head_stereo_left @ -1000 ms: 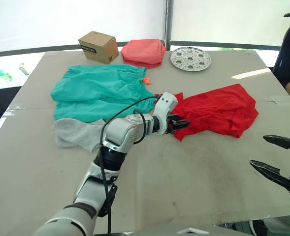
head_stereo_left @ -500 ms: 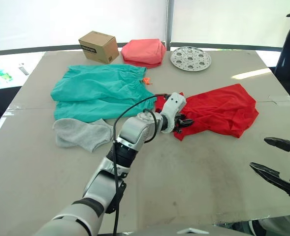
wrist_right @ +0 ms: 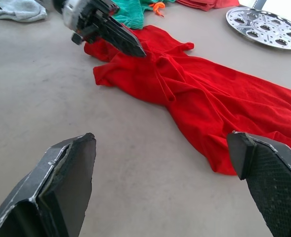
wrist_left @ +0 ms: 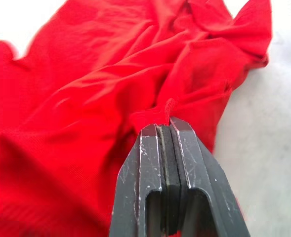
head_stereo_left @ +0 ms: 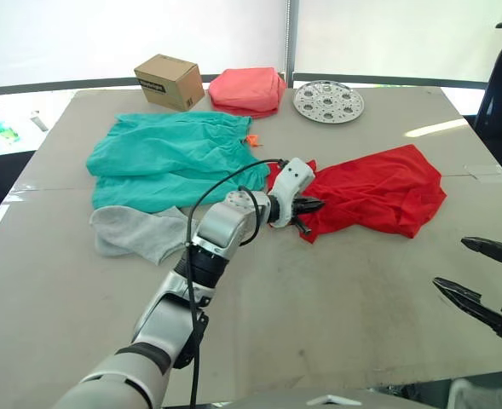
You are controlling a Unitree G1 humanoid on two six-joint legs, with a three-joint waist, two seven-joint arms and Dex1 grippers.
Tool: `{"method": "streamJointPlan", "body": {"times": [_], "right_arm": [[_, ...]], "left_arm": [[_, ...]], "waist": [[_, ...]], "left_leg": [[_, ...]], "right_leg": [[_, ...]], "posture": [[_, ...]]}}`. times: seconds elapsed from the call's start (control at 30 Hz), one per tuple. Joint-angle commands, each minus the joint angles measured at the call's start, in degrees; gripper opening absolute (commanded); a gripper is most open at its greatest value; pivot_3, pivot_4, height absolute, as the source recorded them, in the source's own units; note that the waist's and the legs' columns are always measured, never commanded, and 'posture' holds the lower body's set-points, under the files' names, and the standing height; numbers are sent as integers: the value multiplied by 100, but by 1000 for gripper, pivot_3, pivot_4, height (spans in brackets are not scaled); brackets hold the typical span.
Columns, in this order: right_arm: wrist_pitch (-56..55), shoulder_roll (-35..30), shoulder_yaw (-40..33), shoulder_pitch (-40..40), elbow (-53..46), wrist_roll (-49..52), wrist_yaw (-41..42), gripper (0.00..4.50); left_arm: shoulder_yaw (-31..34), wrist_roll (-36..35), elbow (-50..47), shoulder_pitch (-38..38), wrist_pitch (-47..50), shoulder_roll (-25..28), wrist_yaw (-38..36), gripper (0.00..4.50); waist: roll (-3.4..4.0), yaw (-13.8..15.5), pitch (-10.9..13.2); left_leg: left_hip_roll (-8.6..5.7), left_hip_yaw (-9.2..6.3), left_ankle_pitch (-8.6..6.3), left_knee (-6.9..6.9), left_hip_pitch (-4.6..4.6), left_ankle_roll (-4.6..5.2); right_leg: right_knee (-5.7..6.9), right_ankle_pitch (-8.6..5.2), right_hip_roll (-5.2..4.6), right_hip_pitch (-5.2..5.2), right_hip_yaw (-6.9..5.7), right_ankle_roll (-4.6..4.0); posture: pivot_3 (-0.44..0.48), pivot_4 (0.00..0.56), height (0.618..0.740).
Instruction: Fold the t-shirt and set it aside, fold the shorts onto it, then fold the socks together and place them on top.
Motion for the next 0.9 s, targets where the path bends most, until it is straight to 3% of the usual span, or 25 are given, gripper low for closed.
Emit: {"method": "streamJointPlan", "body": {"times": [0.03, 0.23, 0.47, 0.53, 0.67, 0.9], "right_arm": [[-136, -92, 62, -143, 35, -69, -32, 4500], [-274, -185, 205, -373, 233, -529, -241, 4500], [2, -1823, 1440, -1619, 1251, -2014, -383, 4500], [-379, -2276, 2232, -2361, 1930, -2564, -177, 4500], [-1931, -2600, 3566, -3684, 3053, -3939, -327, 3453], [-3833, -2526, 4845, -5312, 4612, -5322, -464, 3453]], "left_arm": [[288, -147, -199, -17, -56, -44, -88, 56], [386, -557, -961, 328, -28, 162, -722, 56], [399, -895, -1453, 636, -251, 717, -1665, 56], [400, -877, -1511, 701, -304, 783, -1699, 56], [431, -852, -1603, 830, -336, 784, -1577, 0], [452, -873, -1937, 1146, -293, 686, -1268, 0]], "waist": [[-1, 1, 0], [1, -11, 0], [6, -23, -1], [8, -21, 1], [9, -107, 5], [12, -160, 7]], "left_leg": [[0, 0, 0, 0, -1, 0], [0, 0, -1, 0, -1, 1], [0, 16, -1, 4, 9, 2], [0, -3, -1, 2, -1, 2], [-11, 26, -7, 5, 1, 14], [-12, 23, 9, 3, -2, -13]], "right_leg": [[0, 0, -1, 0, 0, 0], [0, 2, 0, 0, 0, -4], [2, 3, -1, 2, 11, 0], [0, 9, 4, 1, -4, -14], [-5, 16, -3, -4, 20, -21], [-7, 18, -3, -5, 20, -15]], "posture": [[0, 150, 740], [0, 150, 740], [0, 150, 740], [0, 150, 740], [0, 150, 740], [0, 150, 740]]}}
